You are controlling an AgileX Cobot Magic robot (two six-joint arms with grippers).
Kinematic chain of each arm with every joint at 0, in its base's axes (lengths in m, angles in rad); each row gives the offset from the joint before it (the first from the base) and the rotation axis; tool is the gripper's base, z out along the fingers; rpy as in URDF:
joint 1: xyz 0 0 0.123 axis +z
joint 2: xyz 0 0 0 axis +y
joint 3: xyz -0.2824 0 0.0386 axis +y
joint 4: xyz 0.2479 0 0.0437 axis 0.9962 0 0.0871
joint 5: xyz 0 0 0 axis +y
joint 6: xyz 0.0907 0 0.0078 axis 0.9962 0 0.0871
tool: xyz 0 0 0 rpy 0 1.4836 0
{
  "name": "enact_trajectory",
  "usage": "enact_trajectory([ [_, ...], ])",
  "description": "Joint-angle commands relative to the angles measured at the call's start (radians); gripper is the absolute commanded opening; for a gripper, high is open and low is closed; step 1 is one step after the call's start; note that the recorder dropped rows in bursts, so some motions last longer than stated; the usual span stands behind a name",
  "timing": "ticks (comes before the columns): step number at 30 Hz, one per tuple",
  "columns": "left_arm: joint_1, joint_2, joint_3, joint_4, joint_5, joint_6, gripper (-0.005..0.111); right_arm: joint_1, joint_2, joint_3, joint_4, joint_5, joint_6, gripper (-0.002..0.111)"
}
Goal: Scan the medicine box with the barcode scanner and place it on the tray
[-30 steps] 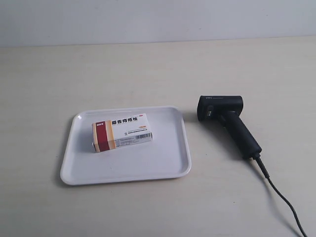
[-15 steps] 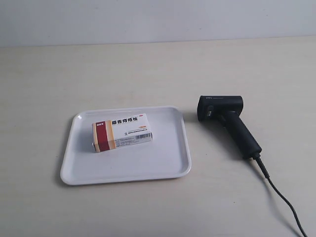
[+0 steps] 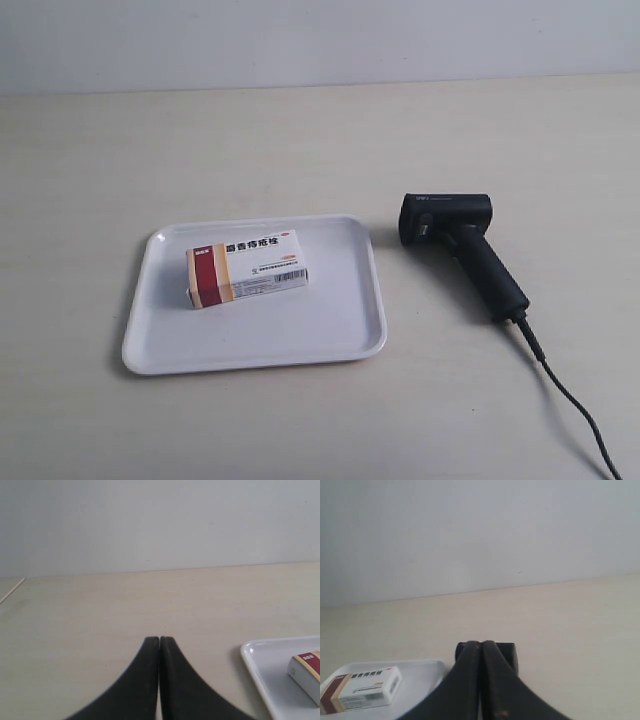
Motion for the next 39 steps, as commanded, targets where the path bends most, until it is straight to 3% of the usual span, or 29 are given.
enact_trajectory([
  [1,0.003,-0.006,0.003,-0.008,-0.001,0.001,0.003,-0.146,-0.006,0.005,-0.027,-0.001,-0.007,0.0],
  [5,0.003,-0.006,0.003,-0.008,-0.001,0.001,0.003,-0.236,-0.006,0.005,-0.059,-0.001,-0.031,0.0],
  [10,0.003,-0.006,0.003,-0.008,-0.001,0.001,0.003,-0.281,-0.006,0.005,-0.077,0.004,-0.053,0.0],
  [39,0.003,-0.006,0.003,-0.008,-0.001,0.001,0.003,-0.281,-0.006,0.005,-0.069,0.004,-0.082,0.0],
])
